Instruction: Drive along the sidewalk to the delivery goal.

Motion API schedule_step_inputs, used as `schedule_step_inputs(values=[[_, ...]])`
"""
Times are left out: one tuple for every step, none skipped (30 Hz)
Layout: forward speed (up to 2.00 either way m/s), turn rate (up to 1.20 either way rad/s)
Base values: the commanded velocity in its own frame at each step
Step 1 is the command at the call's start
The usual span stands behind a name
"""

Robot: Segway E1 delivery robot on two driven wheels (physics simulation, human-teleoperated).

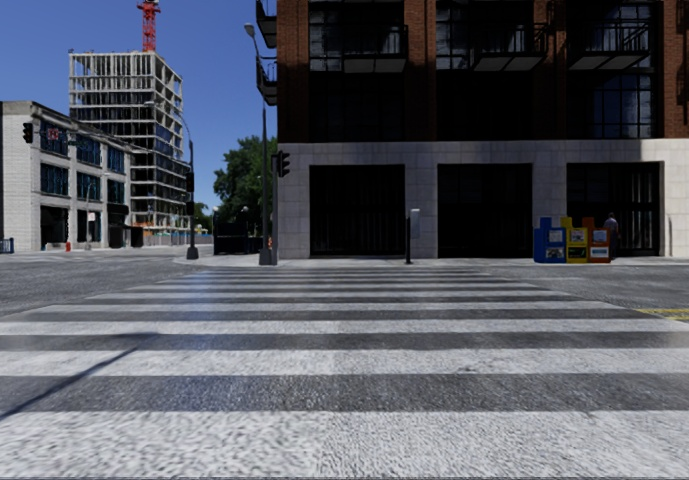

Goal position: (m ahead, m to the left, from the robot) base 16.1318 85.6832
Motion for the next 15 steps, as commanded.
schedule_step_inputs(values=[[2.00,0.00],[2.00,0.00],[2.00,0.00],[2.00,0.00],[2.00,0.00],[2.00,0.00],[2.00,0.00],[2.00,0.00],[2.00,0.00],[2.00,0.00],[2.00,0.00],[2.00,0.00],[2.00,0.00],[2.00,0.00],[2.00,0.00]])
